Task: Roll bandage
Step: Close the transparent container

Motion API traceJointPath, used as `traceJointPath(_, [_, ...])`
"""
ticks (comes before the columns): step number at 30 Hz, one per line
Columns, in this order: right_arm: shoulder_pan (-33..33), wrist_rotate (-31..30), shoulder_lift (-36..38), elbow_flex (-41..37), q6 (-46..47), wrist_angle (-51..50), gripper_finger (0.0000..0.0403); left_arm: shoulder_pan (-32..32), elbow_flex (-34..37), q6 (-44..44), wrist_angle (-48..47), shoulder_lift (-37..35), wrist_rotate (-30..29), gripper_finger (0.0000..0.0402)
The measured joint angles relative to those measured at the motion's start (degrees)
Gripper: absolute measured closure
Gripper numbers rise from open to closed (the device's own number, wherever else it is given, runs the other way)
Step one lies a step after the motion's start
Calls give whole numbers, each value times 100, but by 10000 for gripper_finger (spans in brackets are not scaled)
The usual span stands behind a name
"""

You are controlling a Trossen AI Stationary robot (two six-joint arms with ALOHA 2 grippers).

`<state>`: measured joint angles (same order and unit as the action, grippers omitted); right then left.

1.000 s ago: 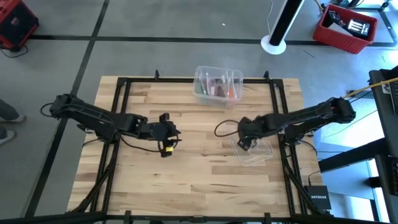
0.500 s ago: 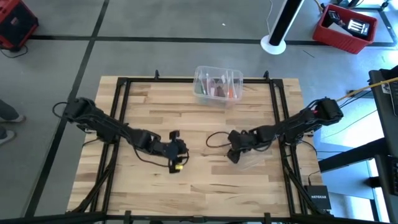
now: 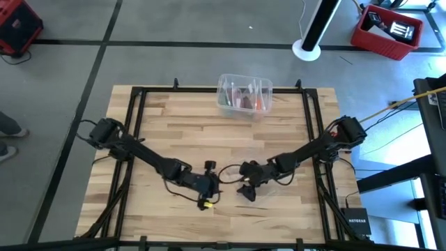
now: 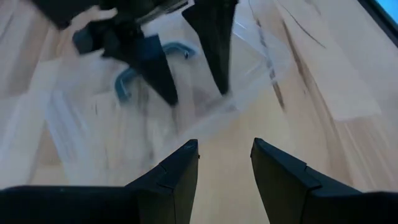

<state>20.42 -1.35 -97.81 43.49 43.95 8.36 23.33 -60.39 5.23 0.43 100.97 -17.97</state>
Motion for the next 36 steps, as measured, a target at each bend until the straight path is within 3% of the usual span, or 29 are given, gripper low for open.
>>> traceJointPath(6, [49,223,855,185,-431,-931,123,-367,-583,-663,-225,602,803,260])
traceJointPath(12, [325,-663,1853,186,-477,-2286,123,-653,-594,-1153,-222,844,936,260])
traceJointPath(16, [536,-1062,2021,186,-372,-2493,123,-827,-565,-1512,-103,833,1046,260])
traceJointPath(19, [639,-1125,2002,186,-321,-2493,123,-943,-560,-1757,-85,920,1420,260])
traceJointPath(26, [635,-1248,1966,181,-193,-2483,123,-1029,-563,-1979,-84,1335,1613,262])
traceJointPath(30, [630,-1347,1966,177,-201,-2502,123,-998,-580,-1975,-48,1449,1589,294])
traceJointPath(34, [622,-1468,1964,178,-226,-2525,123,-998,-580,-1917,-44,1464,1599,371])
traceJointPath(36, [623,-1465,1964,177,-281,-2540,123,-994,-576,-1821,-41,1456,1608,391])
